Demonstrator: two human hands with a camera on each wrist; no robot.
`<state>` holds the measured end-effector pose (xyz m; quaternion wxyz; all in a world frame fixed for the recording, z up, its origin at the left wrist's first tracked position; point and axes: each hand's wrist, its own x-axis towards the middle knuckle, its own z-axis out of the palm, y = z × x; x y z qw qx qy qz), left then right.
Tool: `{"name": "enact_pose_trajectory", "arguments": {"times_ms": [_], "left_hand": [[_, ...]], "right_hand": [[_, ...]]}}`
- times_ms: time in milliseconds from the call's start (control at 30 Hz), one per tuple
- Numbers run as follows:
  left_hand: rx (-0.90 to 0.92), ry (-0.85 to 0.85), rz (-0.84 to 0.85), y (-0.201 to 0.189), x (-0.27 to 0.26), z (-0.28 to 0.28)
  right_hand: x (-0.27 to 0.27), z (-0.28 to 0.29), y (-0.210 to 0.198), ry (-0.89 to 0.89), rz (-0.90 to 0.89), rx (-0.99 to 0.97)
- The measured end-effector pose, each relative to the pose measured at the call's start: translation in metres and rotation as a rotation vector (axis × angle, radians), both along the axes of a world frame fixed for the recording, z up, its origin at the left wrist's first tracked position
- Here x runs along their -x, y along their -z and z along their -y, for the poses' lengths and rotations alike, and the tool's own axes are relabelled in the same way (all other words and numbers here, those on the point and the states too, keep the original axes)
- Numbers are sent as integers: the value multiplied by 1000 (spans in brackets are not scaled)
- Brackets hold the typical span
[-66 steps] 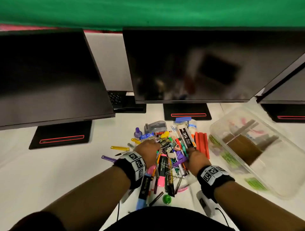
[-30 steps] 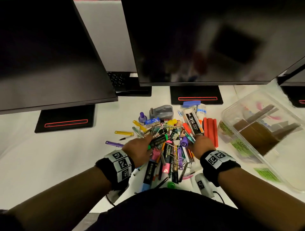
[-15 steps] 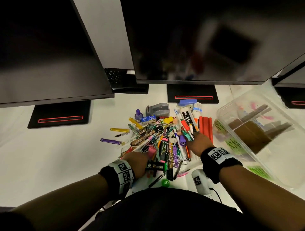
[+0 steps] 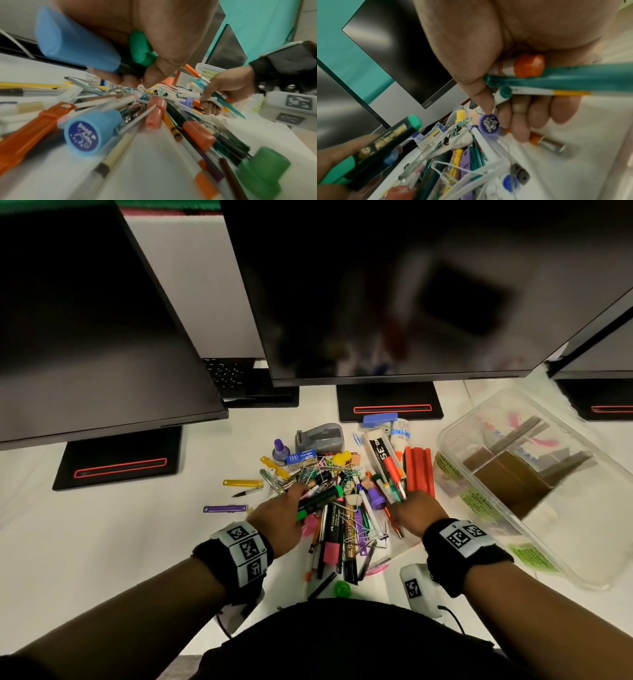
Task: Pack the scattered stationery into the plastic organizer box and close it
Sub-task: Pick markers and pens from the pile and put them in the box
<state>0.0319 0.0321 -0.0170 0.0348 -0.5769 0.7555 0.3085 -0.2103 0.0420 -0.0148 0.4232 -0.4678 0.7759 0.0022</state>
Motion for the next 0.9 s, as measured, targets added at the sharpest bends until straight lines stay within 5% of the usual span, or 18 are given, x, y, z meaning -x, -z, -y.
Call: {"name": "enact_pose_trajectory", "arguments": {"times_ms": [100,233,733,900], "left_hand": [[59,-40,120,3,-8,14],[42,-69,201,15,-21,32],[90,43,246,34,-4,41],[124,39,284,34,-5,38]], "right_hand": [[0,1,-4,-133,-67,-10],[-2,7,1,10,-19,98],[-12,3,21,-226,-217,230],[-7,7,17,-96,-162,166]]}}
